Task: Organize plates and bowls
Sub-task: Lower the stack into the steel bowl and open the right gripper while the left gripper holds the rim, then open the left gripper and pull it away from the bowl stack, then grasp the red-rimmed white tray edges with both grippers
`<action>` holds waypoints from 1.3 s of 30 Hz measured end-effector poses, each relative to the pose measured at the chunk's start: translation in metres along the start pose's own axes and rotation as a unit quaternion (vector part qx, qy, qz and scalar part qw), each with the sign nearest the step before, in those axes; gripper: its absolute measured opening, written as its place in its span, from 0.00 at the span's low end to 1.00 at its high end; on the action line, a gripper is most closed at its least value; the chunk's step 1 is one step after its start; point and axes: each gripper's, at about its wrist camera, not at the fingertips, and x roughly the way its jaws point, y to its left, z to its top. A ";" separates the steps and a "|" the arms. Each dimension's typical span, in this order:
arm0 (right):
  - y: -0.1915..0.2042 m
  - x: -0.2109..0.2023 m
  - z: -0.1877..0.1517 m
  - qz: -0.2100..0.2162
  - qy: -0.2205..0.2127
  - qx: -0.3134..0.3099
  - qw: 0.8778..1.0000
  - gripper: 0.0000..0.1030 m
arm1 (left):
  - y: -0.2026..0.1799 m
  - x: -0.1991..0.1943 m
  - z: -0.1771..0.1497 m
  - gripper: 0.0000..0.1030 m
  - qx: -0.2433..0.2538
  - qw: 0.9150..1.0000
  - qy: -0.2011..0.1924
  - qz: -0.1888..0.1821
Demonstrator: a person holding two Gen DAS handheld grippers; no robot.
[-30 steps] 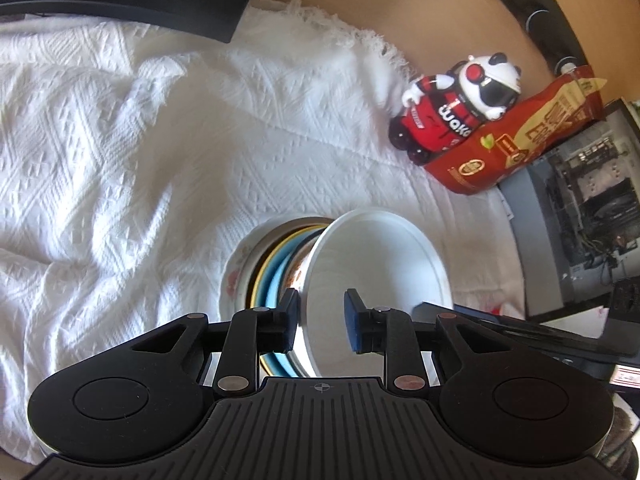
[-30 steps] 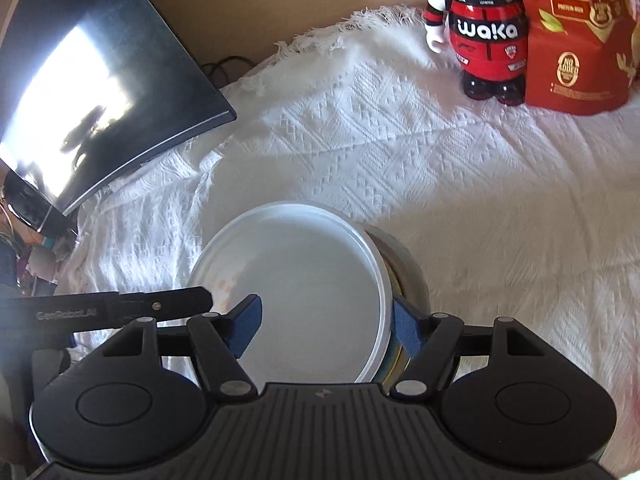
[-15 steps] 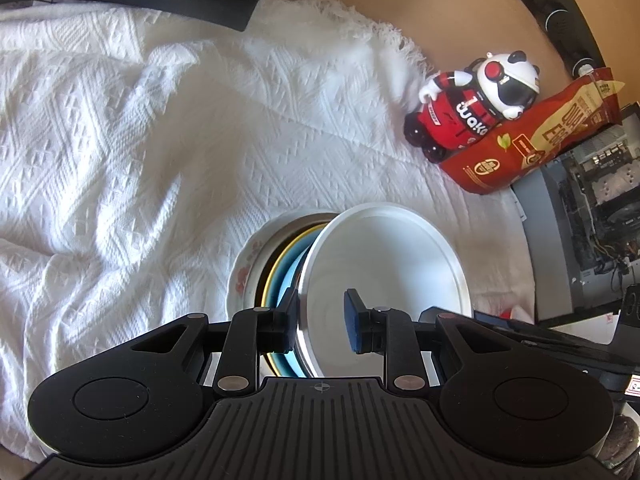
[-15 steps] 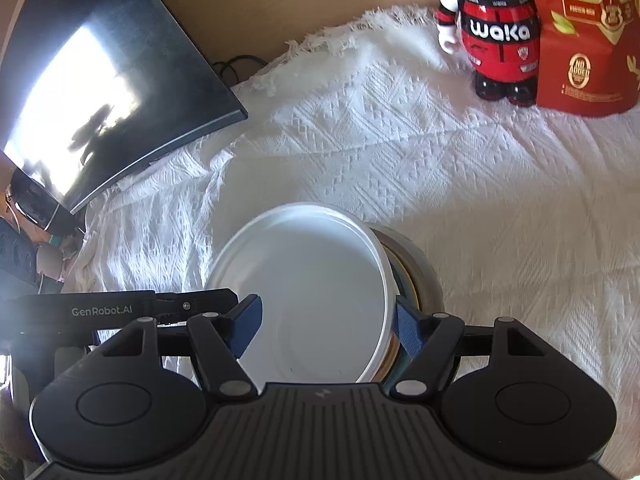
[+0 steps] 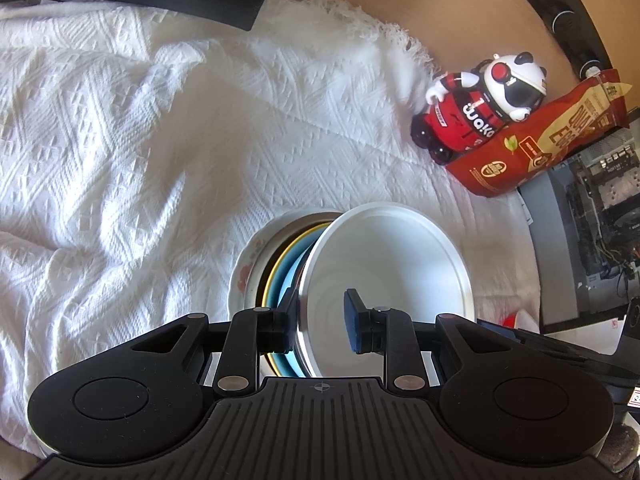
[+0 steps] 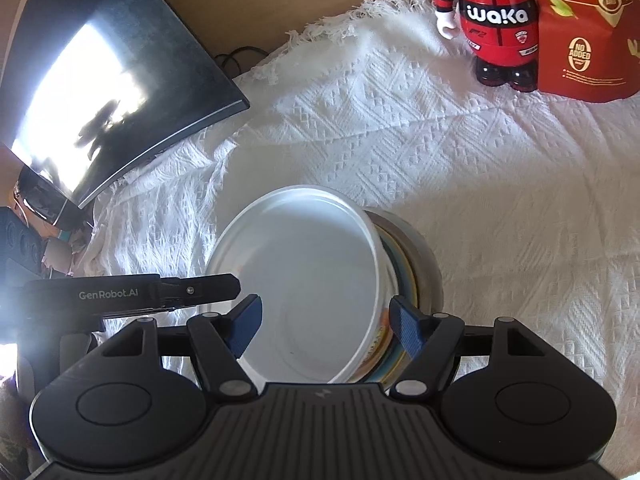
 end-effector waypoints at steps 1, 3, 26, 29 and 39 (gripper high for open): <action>-0.002 -0.002 0.000 -0.001 -0.002 0.002 1.000 0.70 | 0.000 -0.002 0.000 0.25 -0.003 1.000 -0.003 -0.002; -0.007 -0.008 0.000 -0.003 -0.009 0.007 1.000 0.70 | -0.002 -0.008 0.000 0.25 -0.007 1.000 -0.016 -0.004; -0.166 -0.163 -0.085 -0.427 -0.236 -0.012 0.873 0.84 | -0.235 0.097 -0.049 0.25 0.229 0.969 0.048 -0.080; -0.209 -0.169 -0.102 -0.398 -0.200 0.029 0.895 0.84 | -0.268 0.145 -0.069 0.25 0.250 0.958 0.100 -0.094; -0.309 -0.163 -0.143 -0.236 -0.164 0.210 0.934 0.69 | -0.332 0.247 -0.104 0.25 0.275 0.948 0.155 -0.048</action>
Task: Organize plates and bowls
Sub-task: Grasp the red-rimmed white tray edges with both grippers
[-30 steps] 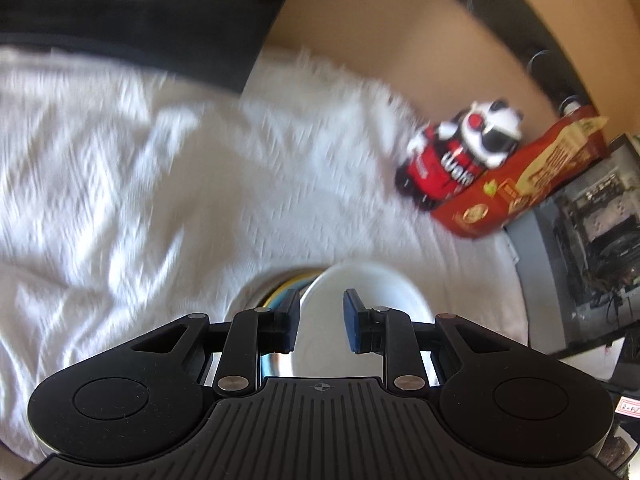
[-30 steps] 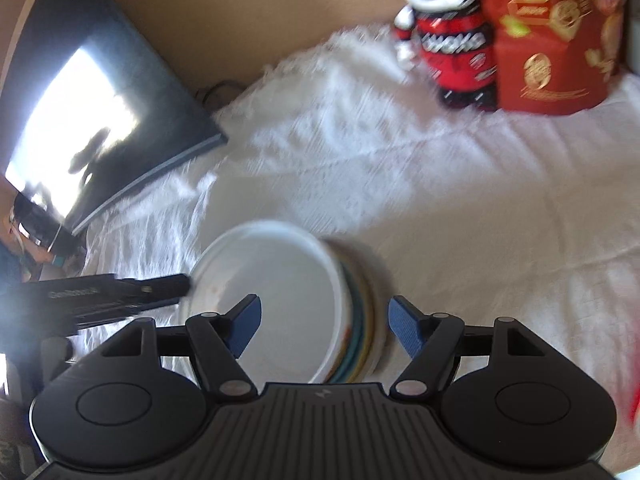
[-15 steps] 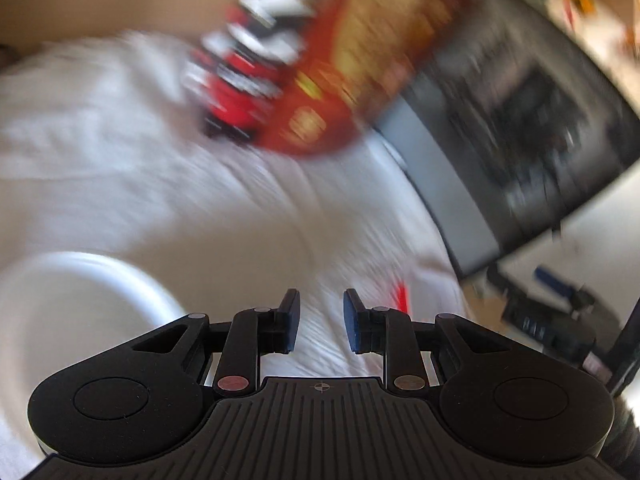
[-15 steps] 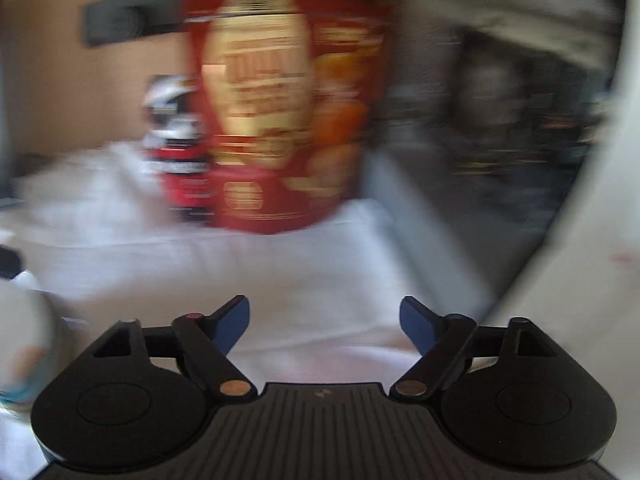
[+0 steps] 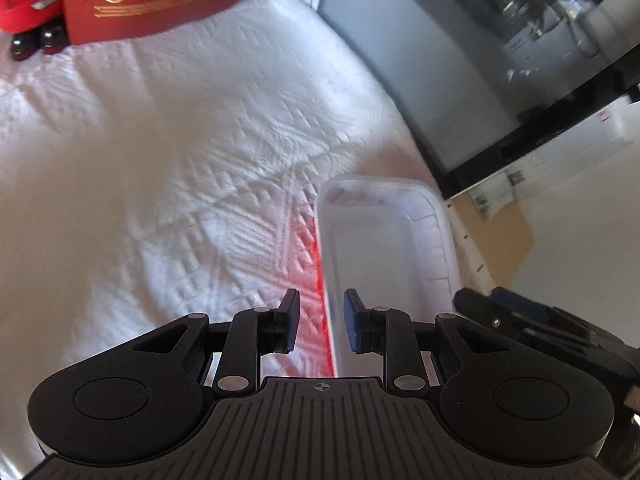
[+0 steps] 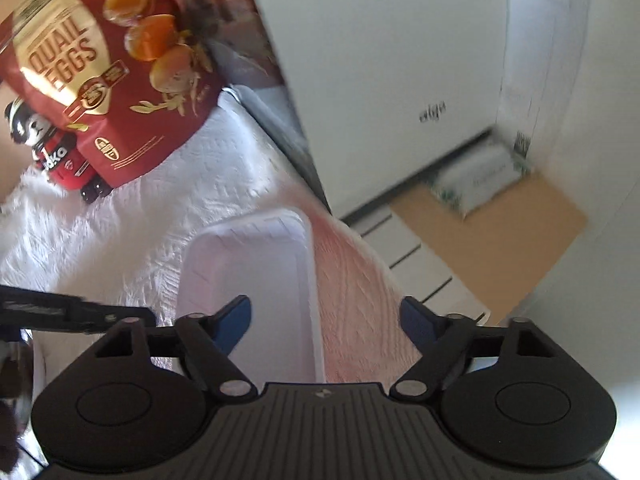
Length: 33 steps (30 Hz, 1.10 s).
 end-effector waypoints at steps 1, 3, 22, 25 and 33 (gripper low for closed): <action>0.002 0.006 -0.001 0.007 0.007 0.001 1.000 0.59 | -0.001 0.006 0.002 0.25 -0.002 1.000 0.007 0.002; 0.001 0.014 -0.001 0.029 0.025 0.003 0.999 0.48 | -0.004 0.019 0.003 0.25 -0.005 1.000 0.021 0.003; 0.135 0.063 -0.005 0.199 0.131 -0.119 0.964 0.44 | 0.104 -0.060 -0.062 0.16 -0.133 0.986 -0.011 0.099; 0.141 0.070 -0.014 0.184 0.146 -0.130 0.963 0.44 | 0.112 -0.057 -0.069 0.15 -0.138 0.986 -0.006 0.097; 0.139 0.078 -0.006 0.166 0.185 -0.123 0.961 0.46 | 0.117 -0.051 -0.070 0.14 -0.143 0.986 -0.001 0.089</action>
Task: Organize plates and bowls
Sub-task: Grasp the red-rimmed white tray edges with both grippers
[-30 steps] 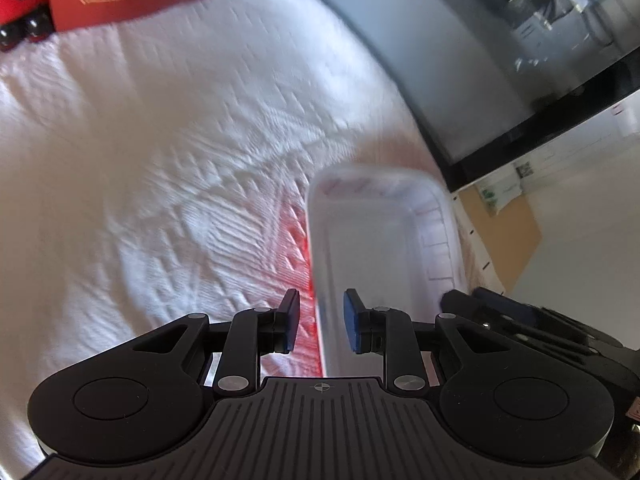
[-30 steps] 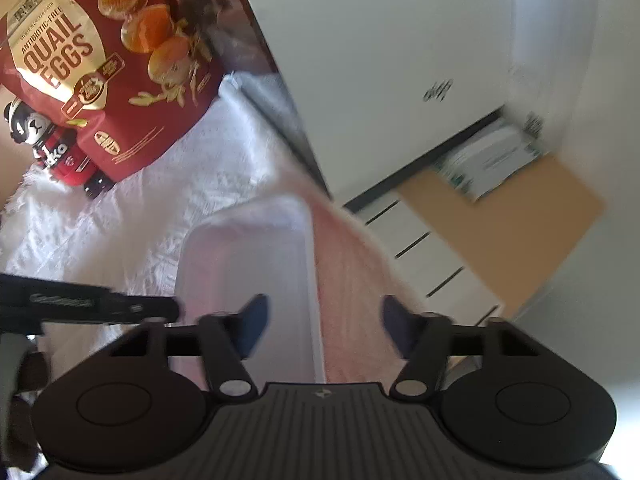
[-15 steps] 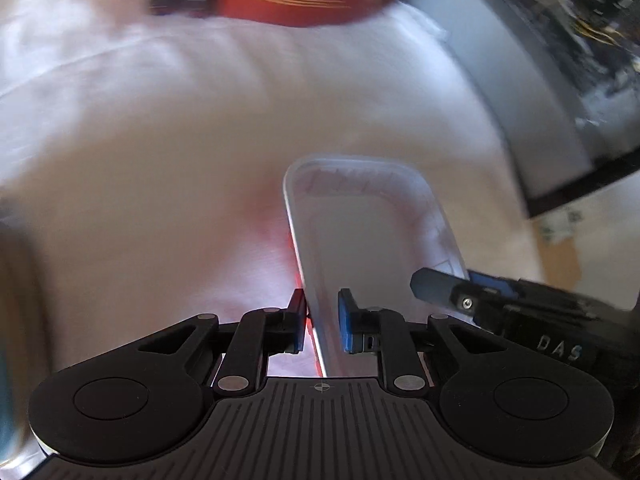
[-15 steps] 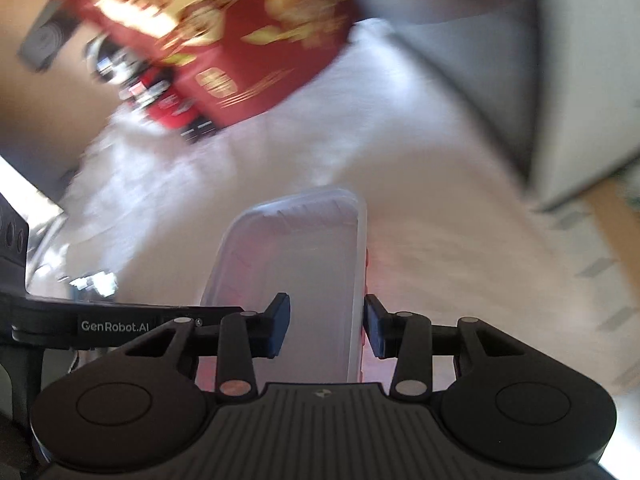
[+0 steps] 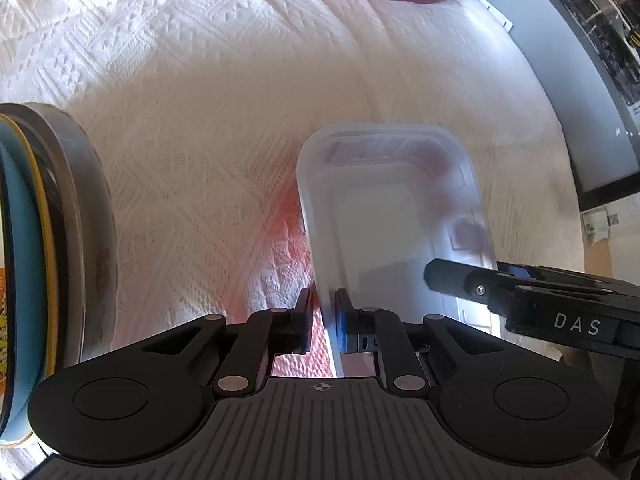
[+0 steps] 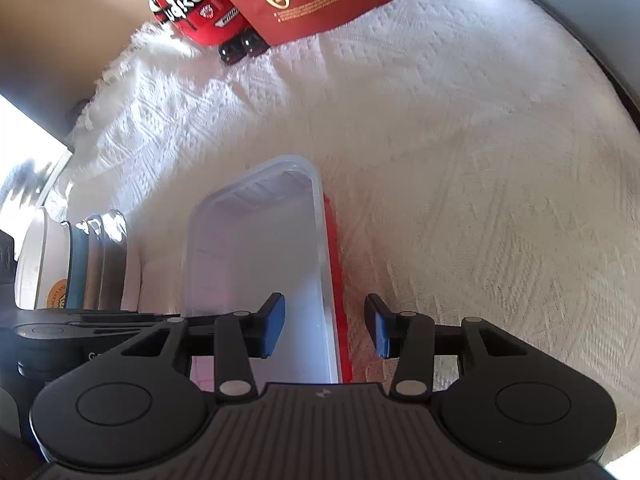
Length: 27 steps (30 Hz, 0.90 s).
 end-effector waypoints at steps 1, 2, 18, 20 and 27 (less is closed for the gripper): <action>0.001 0.001 0.002 0.002 0.008 -0.001 1.000 0.52 | 0.000 0.001 0.000 0.14 -0.004 1.000 0.002 -0.004; 0.002 0.003 0.006 0.008 0.017 0.001 1.000 0.59 | 0.001 0.002 0.000 0.14 -0.009 1.000 0.002 -0.007; 0.007 0.024 0.034 0.069 0.084 0.046 0.993 1.00 | 0.016 -0.004 0.001 0.12 -0.039 0.999 -0.001 -0.030; 0.001 0.024 0.035 0.077 0.077 0.074 0.991 1.00 | 0.013 -0.004 0.001 0.12 -0.034 0.999 -0.003 -0.026; -0.013 0.028 0.039 0.120 0.091 0.106 0.983 1.00 | -0.001 -0.005 -0.008 0.12 -0.008 1.000 -0.026 0.004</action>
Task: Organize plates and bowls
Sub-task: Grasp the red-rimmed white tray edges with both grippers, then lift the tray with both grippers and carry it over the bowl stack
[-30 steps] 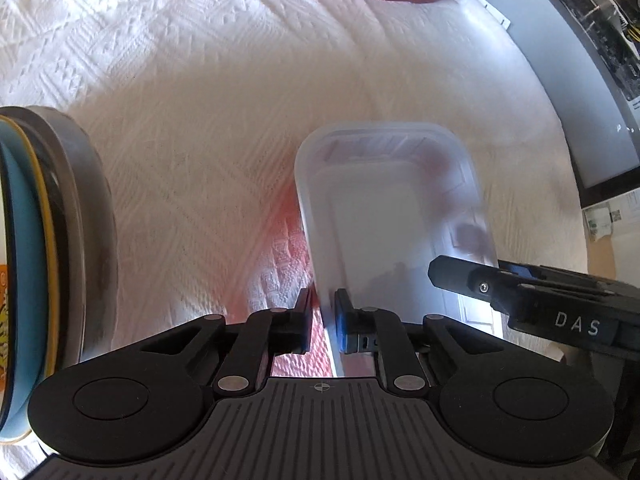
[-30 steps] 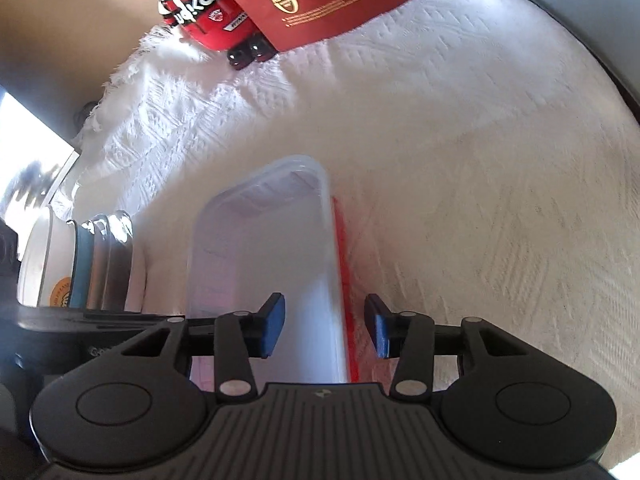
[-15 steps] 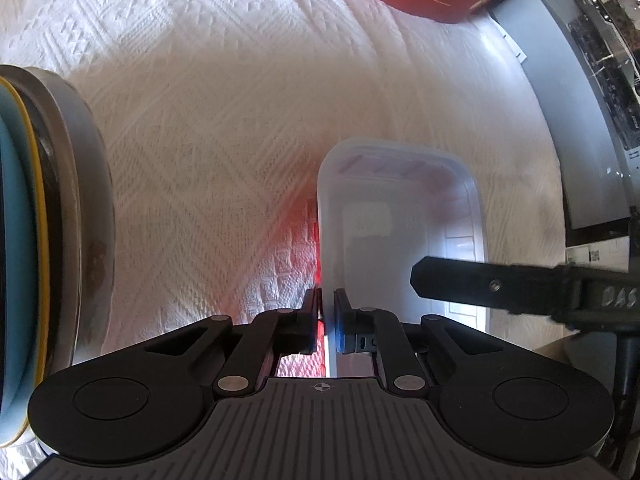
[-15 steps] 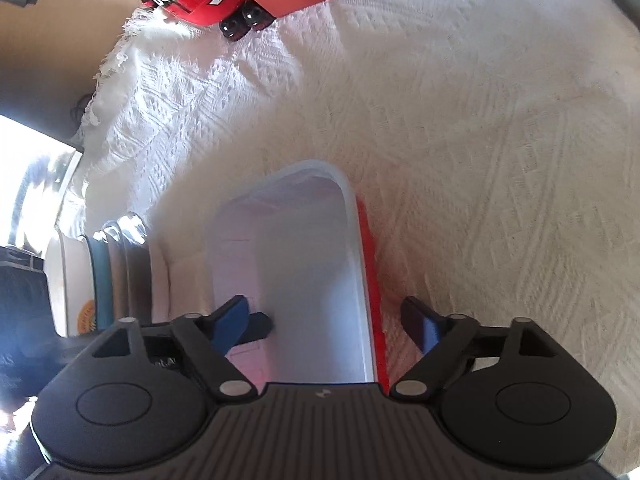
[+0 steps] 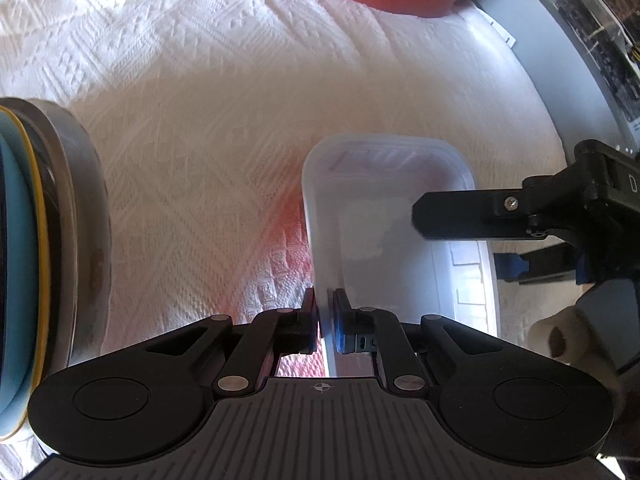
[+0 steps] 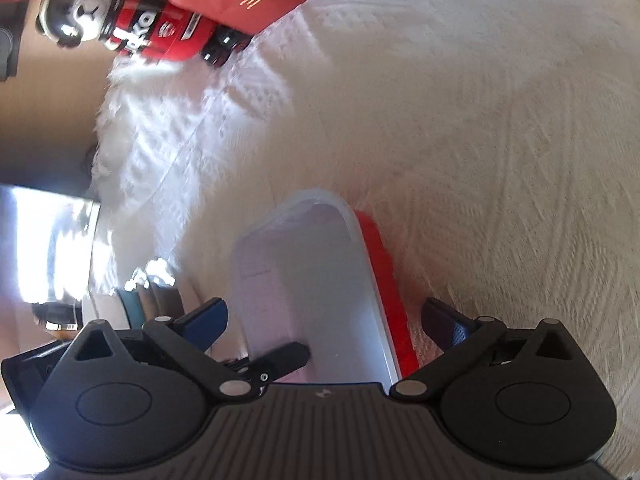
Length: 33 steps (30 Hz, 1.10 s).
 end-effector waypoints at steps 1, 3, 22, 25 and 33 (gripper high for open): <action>0.001 0.000 0.000 0.000 0.004 -0.009 1.000 1.00 | -0.001 0.000 -0.001 0.12 0.004 1.000 -0.003 0.002; 0.005 -0.002 -0.002 -0.016 0.000 -0.018 1.000 0.98 | -0.001 -0.001 -0.002 0.12 0.008 1.000 -0.006 0.002; 0.043 -0.009 -0.059 -0.204 -0.098 -0.163 0.960 0.30 | 0.008 -0.002 -0.006 0.12 -0.001 0.999 -0.016 -0.028; 0.045 -0.008 -0.069 -0.209 -0.099 -0.162 0.959 0.29 | 0.005 -0.005 -0.007 0.12 0.013 1.000 -0.008 -0.026; 0.088 -0.047 -0.087 -0.200 -0.173 -0.177 0.948 0.29 | -0.009 -0.092 0.005 0.12 0.059 0.992 -0.103 -0.044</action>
